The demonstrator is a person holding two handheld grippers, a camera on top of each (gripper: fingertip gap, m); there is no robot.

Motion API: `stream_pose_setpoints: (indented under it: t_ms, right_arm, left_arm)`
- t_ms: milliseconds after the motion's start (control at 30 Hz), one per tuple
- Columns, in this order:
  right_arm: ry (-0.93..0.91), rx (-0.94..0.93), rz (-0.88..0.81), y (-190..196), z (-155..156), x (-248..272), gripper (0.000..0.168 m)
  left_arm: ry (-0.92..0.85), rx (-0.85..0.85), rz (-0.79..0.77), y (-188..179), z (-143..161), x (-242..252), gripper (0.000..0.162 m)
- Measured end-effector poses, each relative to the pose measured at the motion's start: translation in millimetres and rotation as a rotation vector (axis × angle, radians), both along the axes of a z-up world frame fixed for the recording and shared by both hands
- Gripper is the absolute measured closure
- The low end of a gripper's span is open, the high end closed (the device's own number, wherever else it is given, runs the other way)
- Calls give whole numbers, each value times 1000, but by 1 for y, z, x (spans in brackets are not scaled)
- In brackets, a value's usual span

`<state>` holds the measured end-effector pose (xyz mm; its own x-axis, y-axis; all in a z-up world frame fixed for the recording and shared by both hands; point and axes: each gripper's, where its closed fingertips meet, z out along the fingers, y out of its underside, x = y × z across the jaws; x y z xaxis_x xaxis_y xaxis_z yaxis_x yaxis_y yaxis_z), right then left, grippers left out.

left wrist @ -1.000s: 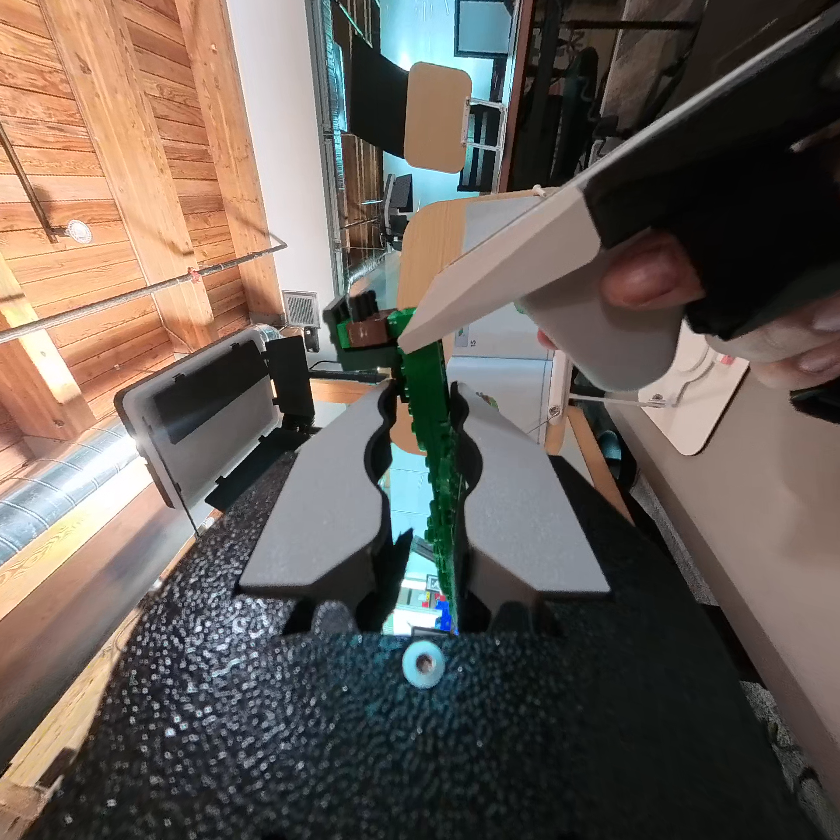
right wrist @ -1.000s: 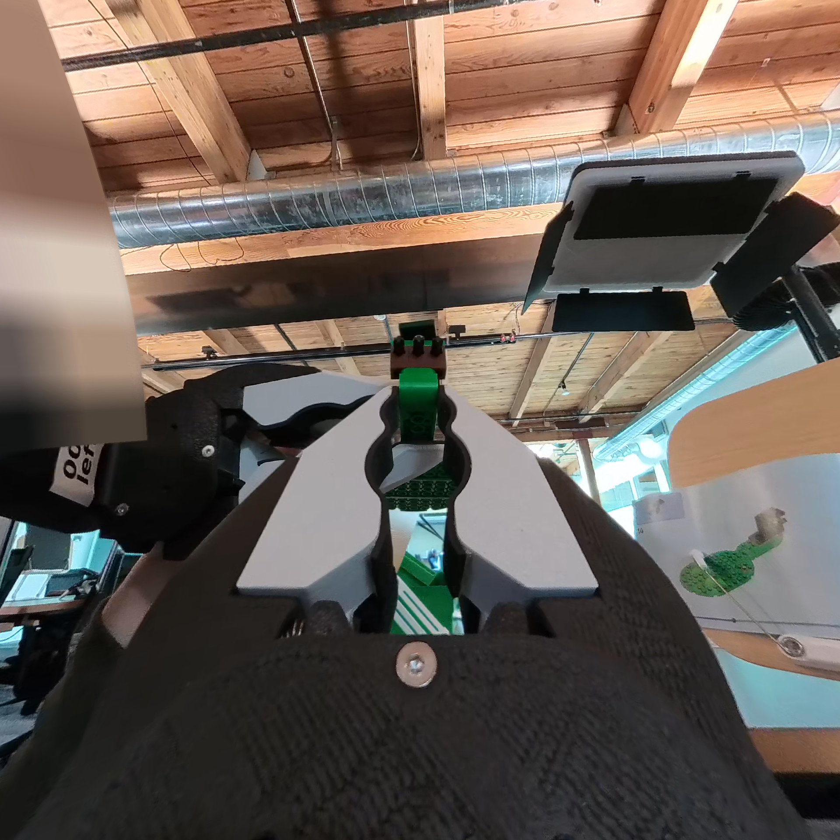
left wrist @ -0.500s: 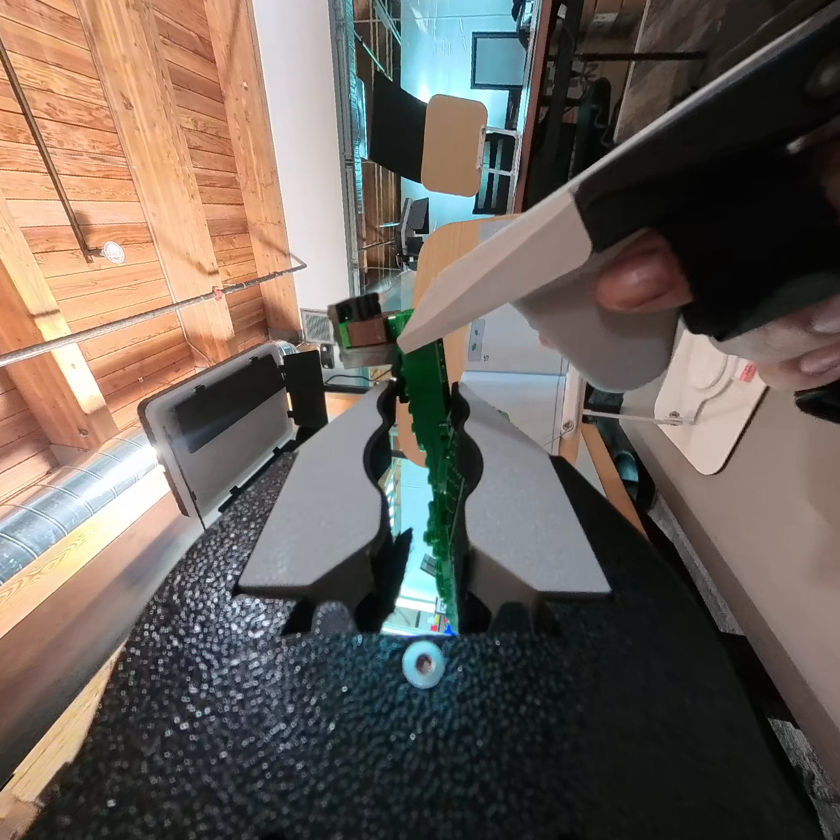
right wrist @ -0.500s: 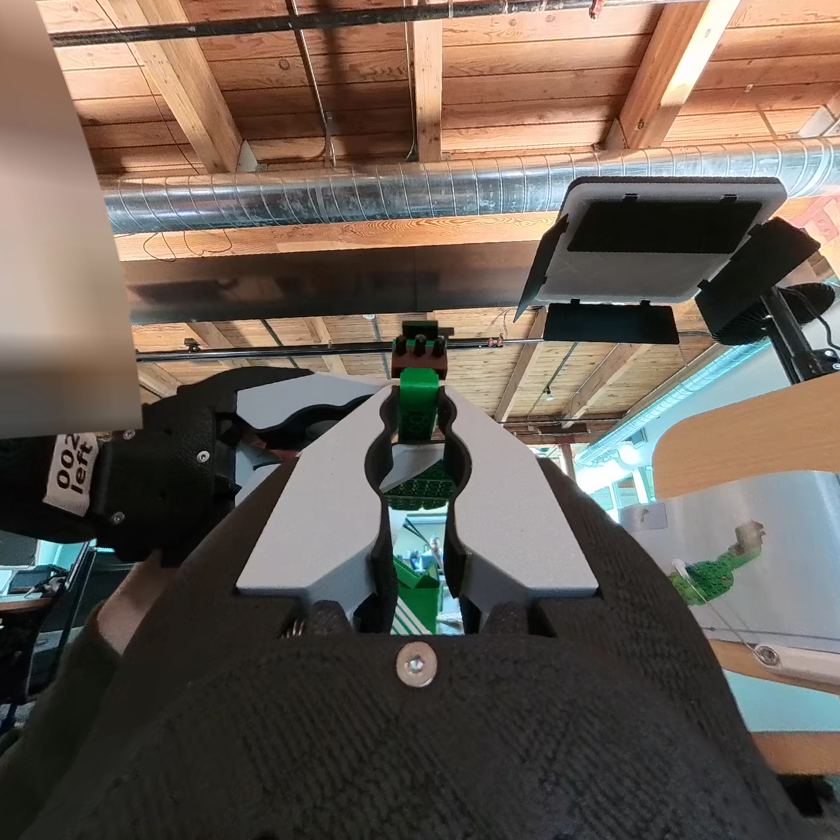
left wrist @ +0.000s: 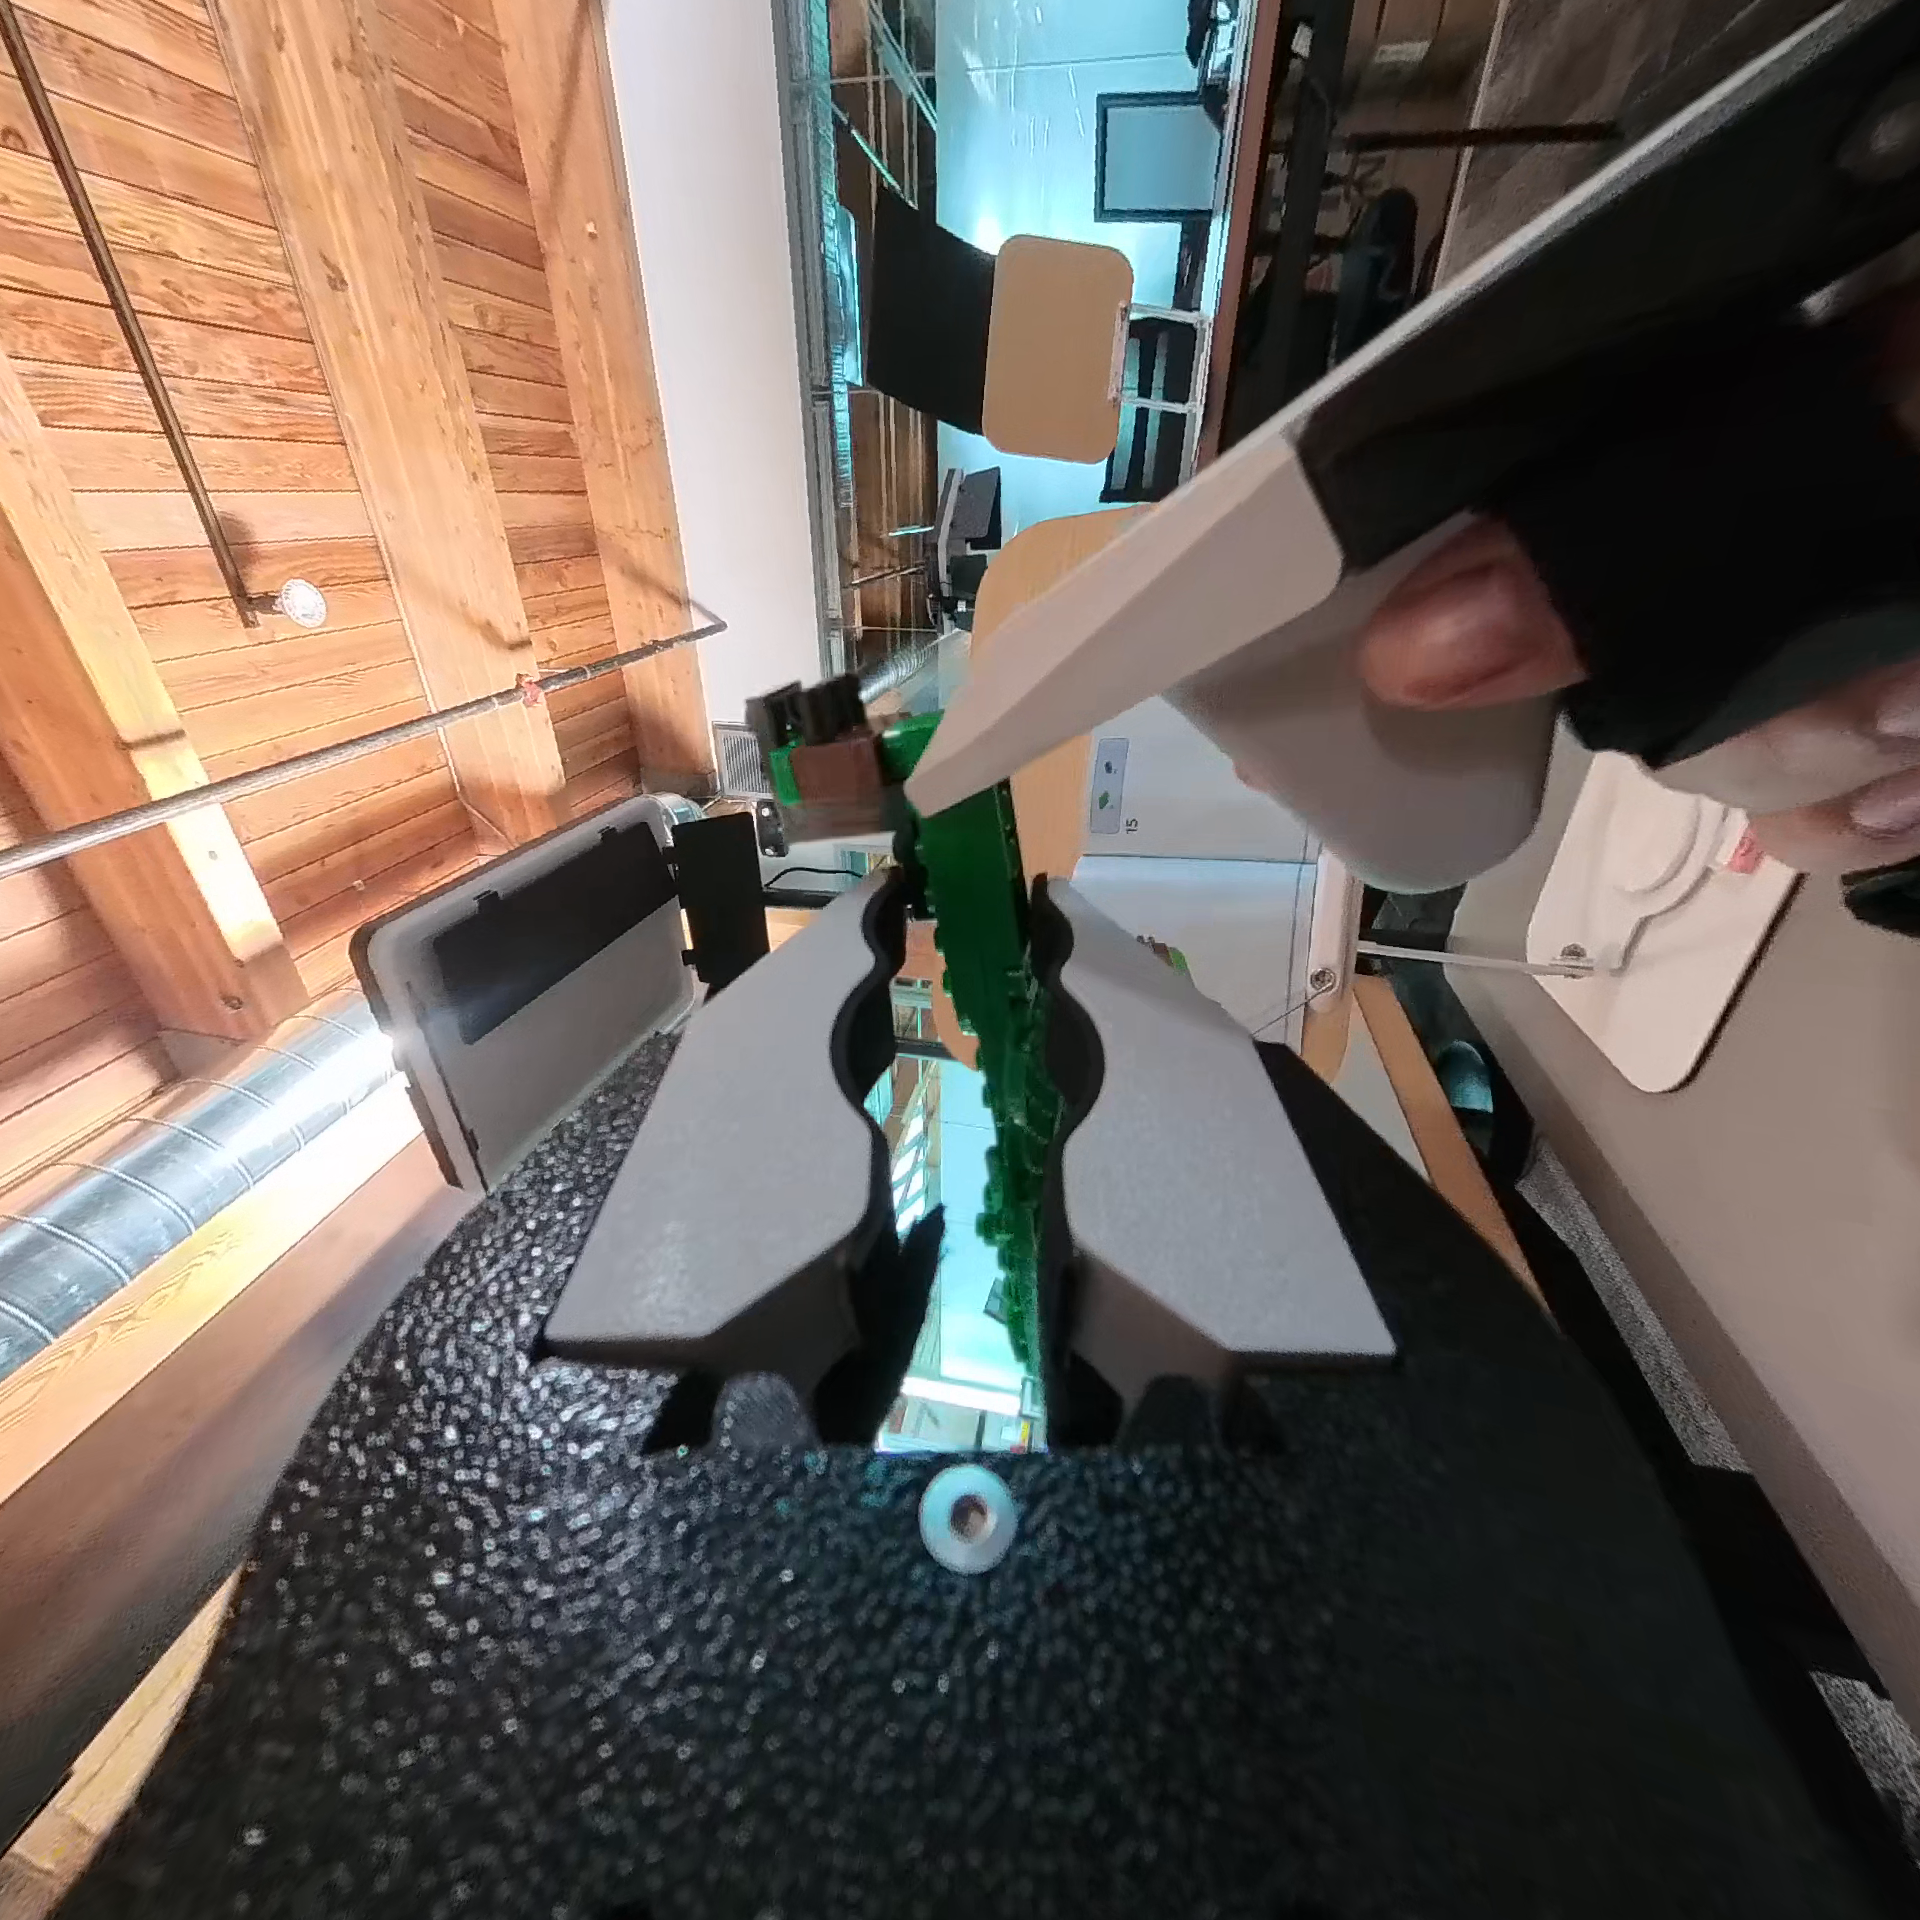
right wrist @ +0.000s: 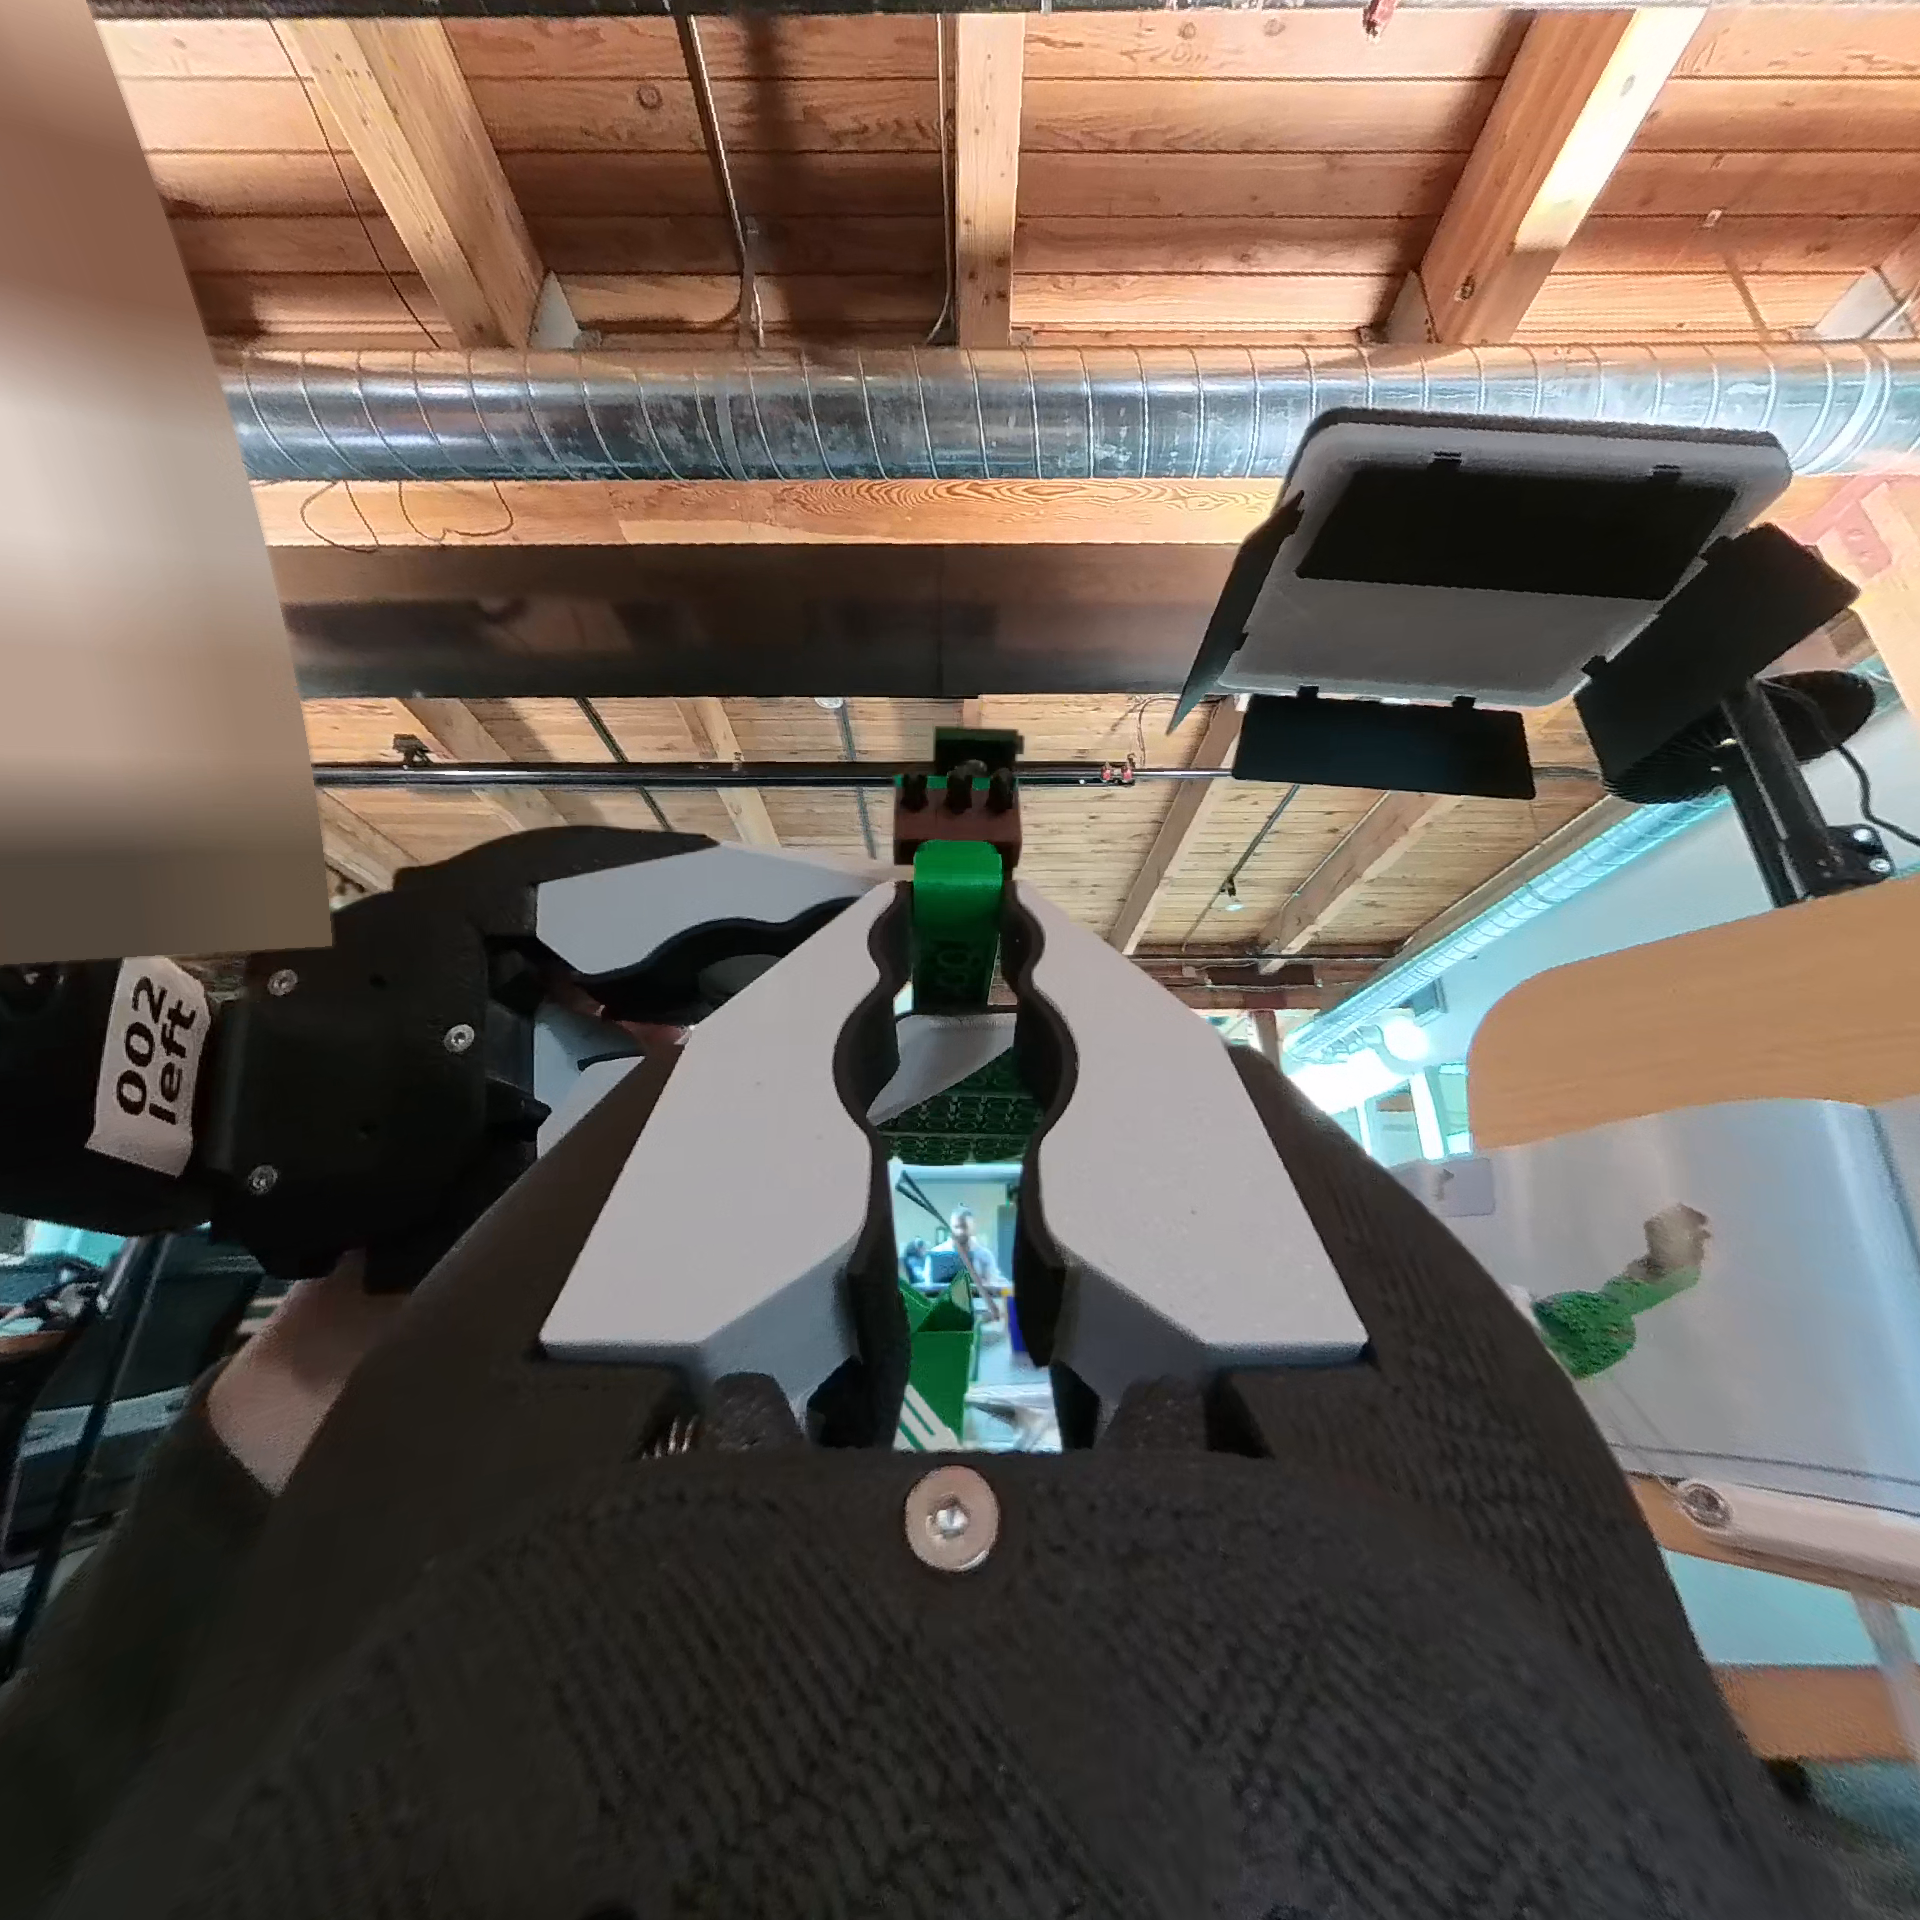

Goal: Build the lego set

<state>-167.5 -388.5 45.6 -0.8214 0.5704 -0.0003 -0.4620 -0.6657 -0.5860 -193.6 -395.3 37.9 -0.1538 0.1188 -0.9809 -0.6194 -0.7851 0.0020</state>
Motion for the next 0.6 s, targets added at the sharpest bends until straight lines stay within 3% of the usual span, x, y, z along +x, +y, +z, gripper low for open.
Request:
stream_pose_setpoints:
  t_ms: [333, 600]
  right_arm:
    - [-5, -12, 17, 0, 4, 2, 154]
    - [-6, -2, 22, -1, 3, 2, 154]
  left_arm:
    - [-23, 39, -73, -1, 4, 4, 143]
    - [2, 26, -45, -3, 5, 3, 142]
